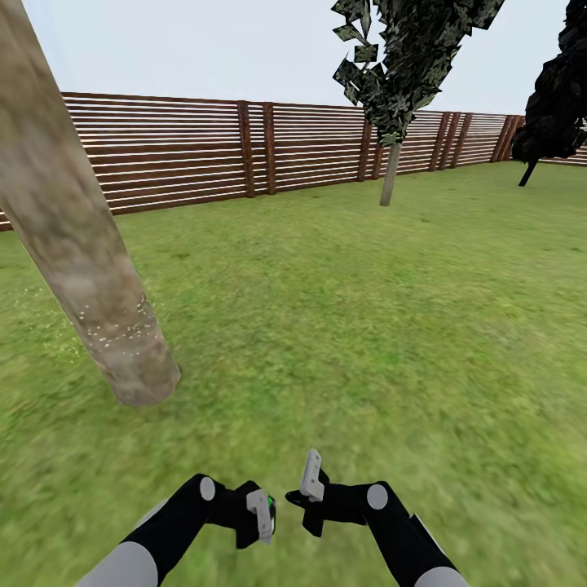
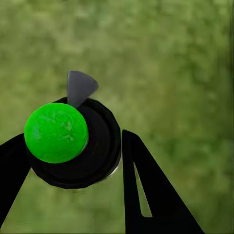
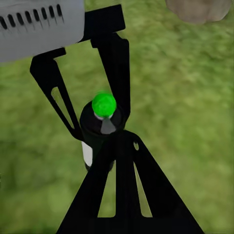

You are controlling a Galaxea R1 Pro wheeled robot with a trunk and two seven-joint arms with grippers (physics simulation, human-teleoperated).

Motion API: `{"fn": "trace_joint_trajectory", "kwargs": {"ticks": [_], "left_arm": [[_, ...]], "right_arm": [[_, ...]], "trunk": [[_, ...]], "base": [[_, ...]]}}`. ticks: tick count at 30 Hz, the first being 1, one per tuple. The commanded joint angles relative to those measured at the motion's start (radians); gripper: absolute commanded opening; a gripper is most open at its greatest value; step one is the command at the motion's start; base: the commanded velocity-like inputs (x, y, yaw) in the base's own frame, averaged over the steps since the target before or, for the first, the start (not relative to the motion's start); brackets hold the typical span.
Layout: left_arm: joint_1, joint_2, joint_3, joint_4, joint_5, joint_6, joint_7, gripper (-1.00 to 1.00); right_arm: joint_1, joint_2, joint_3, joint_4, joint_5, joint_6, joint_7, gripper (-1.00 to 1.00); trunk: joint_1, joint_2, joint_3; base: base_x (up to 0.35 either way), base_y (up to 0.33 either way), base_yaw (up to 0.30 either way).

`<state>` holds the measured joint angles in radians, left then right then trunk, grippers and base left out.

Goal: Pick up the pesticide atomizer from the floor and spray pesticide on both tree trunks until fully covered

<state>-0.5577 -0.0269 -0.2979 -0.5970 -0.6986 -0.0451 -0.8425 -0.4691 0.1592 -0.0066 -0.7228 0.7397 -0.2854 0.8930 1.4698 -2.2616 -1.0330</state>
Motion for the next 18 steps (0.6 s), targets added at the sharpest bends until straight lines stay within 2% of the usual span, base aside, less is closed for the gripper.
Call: {"fn": "trace_joint_trajectory", "kwargs": {"ticks": [1, 7, 18], "left_arm": [[-0.001, -0.003, 0.000, -0.001, -0.009, -0.005, -0.003, -1.00], [-0.001, -0.005, 0.002, -0.001, -0.004, -0.009, -0.004, -1.00], [-0.001, -0.027, 0.002, -0.003, -0.003, -0.010, -0.004, -1.00]], "right_arm": [[0.000, 0.000, -0.001, -0.001, 0.007, -0.004, 0.001, -1.00], [0.000, 0.000, -0.001, -0.001, 0.009, -0.005, 0.001, -1.00], [0.000, -0.001, -0.003, -0.001, 0.010, -0.006, 0.001, -1.00]], "trunk": [[0.000, 0.000, -0.001], [0.000, 0.000, -0.001], [0.000, 0.000, -0.001]], "base": [[0.000, 0.000, 0.000], [0.000, 0.000, 0.000], [0.000, 0.000, 0.000]]}}
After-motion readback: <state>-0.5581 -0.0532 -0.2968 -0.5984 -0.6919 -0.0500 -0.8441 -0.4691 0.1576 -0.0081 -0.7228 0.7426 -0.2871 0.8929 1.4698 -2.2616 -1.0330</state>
